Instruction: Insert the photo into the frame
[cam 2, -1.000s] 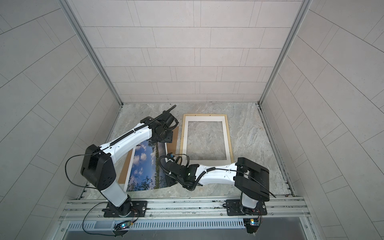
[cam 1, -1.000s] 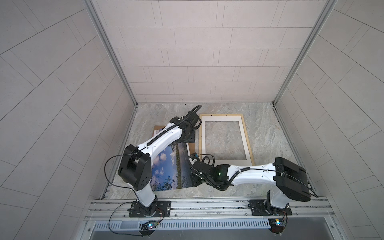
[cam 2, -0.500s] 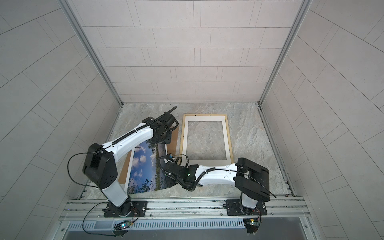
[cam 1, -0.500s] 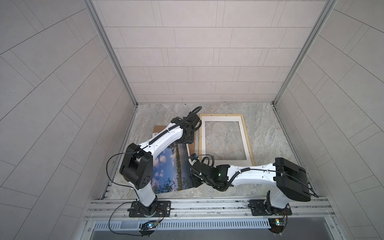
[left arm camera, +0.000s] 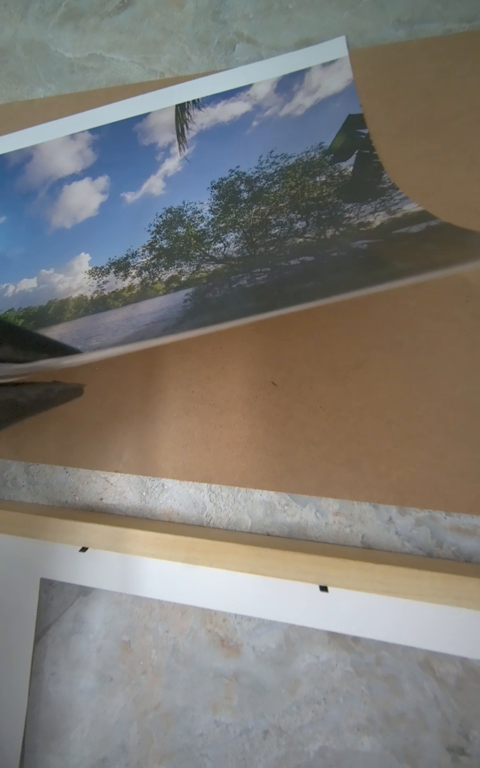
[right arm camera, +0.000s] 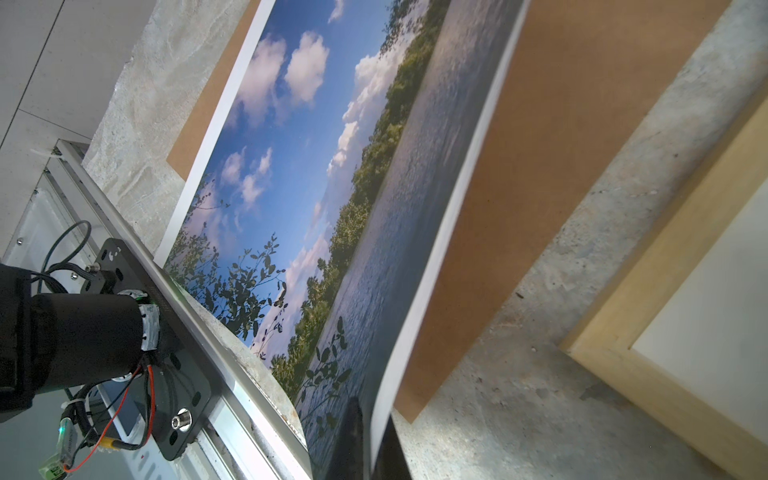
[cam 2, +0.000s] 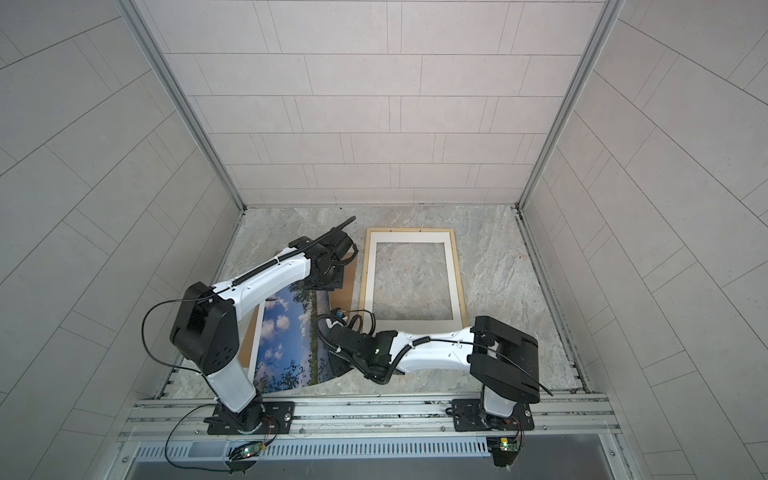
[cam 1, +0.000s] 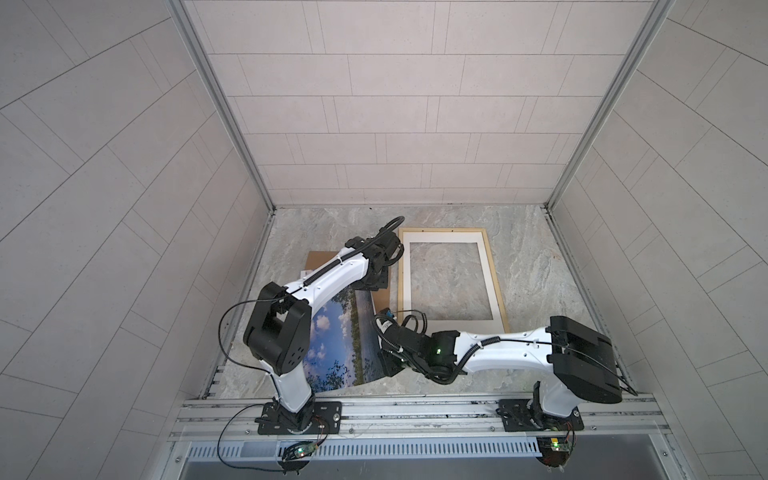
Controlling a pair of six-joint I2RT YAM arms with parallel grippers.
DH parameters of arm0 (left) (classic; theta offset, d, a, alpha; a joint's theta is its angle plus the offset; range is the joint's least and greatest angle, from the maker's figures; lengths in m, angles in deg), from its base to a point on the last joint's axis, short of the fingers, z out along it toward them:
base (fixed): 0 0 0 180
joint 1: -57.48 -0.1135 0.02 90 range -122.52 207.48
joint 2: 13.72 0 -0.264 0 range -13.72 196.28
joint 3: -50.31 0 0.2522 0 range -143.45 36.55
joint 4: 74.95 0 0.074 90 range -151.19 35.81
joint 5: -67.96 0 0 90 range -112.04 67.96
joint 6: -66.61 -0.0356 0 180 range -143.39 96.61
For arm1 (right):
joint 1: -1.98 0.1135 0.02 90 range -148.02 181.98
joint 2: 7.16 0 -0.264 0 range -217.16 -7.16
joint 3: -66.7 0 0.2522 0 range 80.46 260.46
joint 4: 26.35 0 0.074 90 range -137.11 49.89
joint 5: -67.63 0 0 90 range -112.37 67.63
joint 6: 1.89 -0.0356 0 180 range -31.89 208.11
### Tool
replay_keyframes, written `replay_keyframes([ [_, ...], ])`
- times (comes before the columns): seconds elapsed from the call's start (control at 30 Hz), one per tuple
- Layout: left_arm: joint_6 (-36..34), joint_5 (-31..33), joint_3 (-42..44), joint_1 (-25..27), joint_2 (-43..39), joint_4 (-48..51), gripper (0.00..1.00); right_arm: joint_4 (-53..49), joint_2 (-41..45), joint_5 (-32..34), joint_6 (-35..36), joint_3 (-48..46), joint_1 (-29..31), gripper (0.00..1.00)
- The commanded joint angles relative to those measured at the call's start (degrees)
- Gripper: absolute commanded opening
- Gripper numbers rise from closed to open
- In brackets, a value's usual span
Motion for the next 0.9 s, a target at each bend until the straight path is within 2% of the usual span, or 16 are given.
replay_keyframes([
  [0.0,-0.6,0.29,-0.43,0.06,0.3,0.85,0.06,-0.34,1.8,-0.46,1.04,0.87,0.32,0.15],
  [0.03,-0.45,0.32,-0.34,-0.11,0.23,1.07,0.05,-0.8,2.24,-1.07,1.2,1.24,0.32,0.23],
  [0.07,-0.4,0.21,-0.3,-0.26,0.15,1.02,0.04,-1.36,2.54,-1.62,1.25,1.58,0.25,0.39],
  [0.1,-0.29,0.04,-0.17,-0.53,-0.03,1.04,0.03,-1.92,3.28,-2.47,1.26,1.89,0.17,0.51],
  [0.13,-0.25,-0.12,-0.05,-0.8,-0.41,1.13,0.02,-2.08,4.19,-3.64,1.82,2.08,0.15,0.58],
  [0.17,-0.21,-0.39,0.26,-1.03,-1.02,0.93,0.01,-2.27,5.19,-4.6,2.4,2.26,0.15,0.61],
  [0.23,1.11,-0.65,0.51,-1.75,-2.3,0.7,0.0,-4.34,7.7,-6.47,2.88,2.76,-0.24,0.64],
  [0.4,0.88,-7.84,-1.15,-3.93,-5.45,1.78,0.0,-9.57,18.42,-10.45,2.19,0.46,-3.41,0.65],
  [0.53,2.49,-20.47,-0.84,-6.62,-10.74,0.62,0.0,-14.09,32.93,-8.68,1.68,-5.21,-8.94,0.66],
  [0.6,3.23,-23.99,-1.33,-7.07,-13.83,0.26,0.0,-17.59,40.45,-8.81,1.64,-7.69,-14.6,0.68],
  [0.7,3.96,-26.65,-4.33,-7.06,-17.41,2.72,0.0,-23.49,49.56,-11.94,3.94,-9.9,-26.59,0.7],
  [0.8,5.6,-30.51,-6.97,-7.05,-20.76,2.75,0.0,-28.96,52.39,-20.88,6.94,-8.63,-39.65,0.71],
  [0.87,7.22,-33.85,-8.69,-6.99,-22.67,0.76,0.0,-31.24,51.66,-27.57,8.76,-6.99,-45.96,0.71],
])
